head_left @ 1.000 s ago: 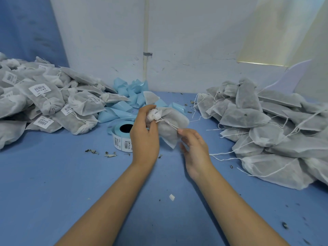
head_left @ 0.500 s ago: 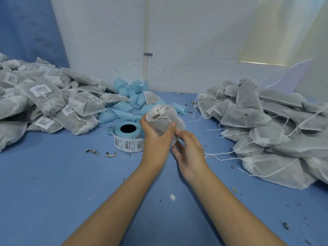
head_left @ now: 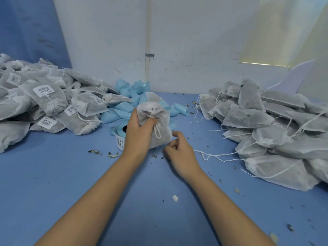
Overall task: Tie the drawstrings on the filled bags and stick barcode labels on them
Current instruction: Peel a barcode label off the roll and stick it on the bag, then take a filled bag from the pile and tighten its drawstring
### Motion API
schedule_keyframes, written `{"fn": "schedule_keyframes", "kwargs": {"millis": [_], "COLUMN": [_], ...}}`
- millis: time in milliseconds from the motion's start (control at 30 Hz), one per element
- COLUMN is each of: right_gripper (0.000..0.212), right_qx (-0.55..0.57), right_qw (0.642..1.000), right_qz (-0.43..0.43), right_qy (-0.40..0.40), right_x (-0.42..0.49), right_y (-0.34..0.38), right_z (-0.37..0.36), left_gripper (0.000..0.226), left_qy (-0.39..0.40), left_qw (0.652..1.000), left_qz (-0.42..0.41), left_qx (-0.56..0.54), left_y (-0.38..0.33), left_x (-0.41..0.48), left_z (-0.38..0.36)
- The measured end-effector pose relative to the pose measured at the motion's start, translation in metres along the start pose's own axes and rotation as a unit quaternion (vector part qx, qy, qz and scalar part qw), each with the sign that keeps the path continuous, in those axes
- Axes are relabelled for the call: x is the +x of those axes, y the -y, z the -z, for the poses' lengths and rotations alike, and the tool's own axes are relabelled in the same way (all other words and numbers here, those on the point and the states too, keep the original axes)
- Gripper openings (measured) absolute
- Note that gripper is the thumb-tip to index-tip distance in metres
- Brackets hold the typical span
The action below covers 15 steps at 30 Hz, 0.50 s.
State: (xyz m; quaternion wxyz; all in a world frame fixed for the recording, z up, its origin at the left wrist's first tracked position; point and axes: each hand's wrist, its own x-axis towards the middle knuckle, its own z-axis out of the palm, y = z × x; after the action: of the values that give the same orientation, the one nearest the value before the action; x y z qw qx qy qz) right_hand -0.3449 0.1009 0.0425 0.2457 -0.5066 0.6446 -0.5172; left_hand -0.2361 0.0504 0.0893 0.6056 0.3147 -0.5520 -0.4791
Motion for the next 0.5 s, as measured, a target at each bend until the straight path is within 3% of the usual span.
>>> {"fn": "schedule_keyframes", "kwargs": {"millis": [100,233,500], "right_gripper": [0.033,0.049,0.045], "right_qx": [-0.049,-0.014,-0.014], "right_qw": [0.999,1.000,1.000], "right_qz": [0.011,0.015,0.017], "right_qy": [0.010,-0.005,0.002], "right_x": [0.002,0.001,-0.001], "right_y": [-0.002,-0.002,-0.005], "right_z": [-0.002,0.001,0.000], "left_gripper": [0.030,0.029,0.039], "left_qy": [0.044,0.069,0.042], "left_qw": [0.993,0.961,0.929], "left_qz": [-0.026,-0.063,-0.058], "left_qx": [0.105,0.262,0.363], "left_y": [0.001,0.009,0.026], "left_x": [-0.004,-0.009,-0.005], "left_z": [0.017,0.031,0.040]}}
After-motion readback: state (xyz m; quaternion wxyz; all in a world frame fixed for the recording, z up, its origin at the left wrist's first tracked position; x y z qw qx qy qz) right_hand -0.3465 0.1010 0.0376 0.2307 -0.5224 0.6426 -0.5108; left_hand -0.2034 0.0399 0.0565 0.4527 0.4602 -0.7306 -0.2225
